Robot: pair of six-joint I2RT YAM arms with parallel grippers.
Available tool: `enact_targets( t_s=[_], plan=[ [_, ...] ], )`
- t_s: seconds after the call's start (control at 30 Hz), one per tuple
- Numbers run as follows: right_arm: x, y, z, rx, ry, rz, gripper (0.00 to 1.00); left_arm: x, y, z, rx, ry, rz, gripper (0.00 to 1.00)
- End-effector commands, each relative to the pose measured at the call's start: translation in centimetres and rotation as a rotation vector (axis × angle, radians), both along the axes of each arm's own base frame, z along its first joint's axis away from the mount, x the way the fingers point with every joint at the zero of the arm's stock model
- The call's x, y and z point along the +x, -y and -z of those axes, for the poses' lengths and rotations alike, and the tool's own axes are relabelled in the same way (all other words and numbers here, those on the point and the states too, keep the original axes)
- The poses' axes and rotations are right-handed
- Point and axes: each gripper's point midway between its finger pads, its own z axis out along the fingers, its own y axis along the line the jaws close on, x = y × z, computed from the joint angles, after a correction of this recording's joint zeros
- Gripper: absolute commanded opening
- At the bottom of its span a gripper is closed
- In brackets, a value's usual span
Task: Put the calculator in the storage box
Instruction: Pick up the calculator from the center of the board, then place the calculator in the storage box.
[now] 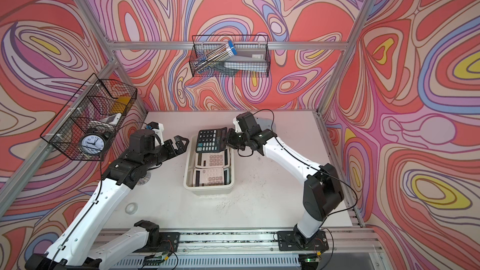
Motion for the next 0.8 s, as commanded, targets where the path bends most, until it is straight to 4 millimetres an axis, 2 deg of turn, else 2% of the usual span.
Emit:
enact_targets(
  t_s=[0.0, 0.07, 0.13, 0.4, 0.77],
  plan=[
    [0.2, 0.5, 1.6, -0.143, -0.004, 0.050, 0.00, -0.5, -1.2, 1.7, 0.058, -0.054, -0.035, 0.99],
    [0.3, 0.4, 1.9, -0.204, -0.001, 0.073, 0.00, -0.5, -1.4, 2.2, 0.059, -0.069, -0.049, 0.99],
    [0.6, 0.2, 3.5, -0.267, -0.021, 0.089, 0.00, -0.4, -1.3, 2.6, 0.052, -0.079, -0.051, 0.99],
    [1.0, -1.7, 6.0, -0.302, -0.044, 0.063, 0.00, 0.0, -0.5, 4.0, 0.016, -0.127, -0.022, 0.99],
    [1.2, -1.8, 8.7, -0.351, -0.066, 0.050, 0.00, 0.4, 0.2, 5.8, -0.038, -0.174, -0.010, 0.99]
  ],
)
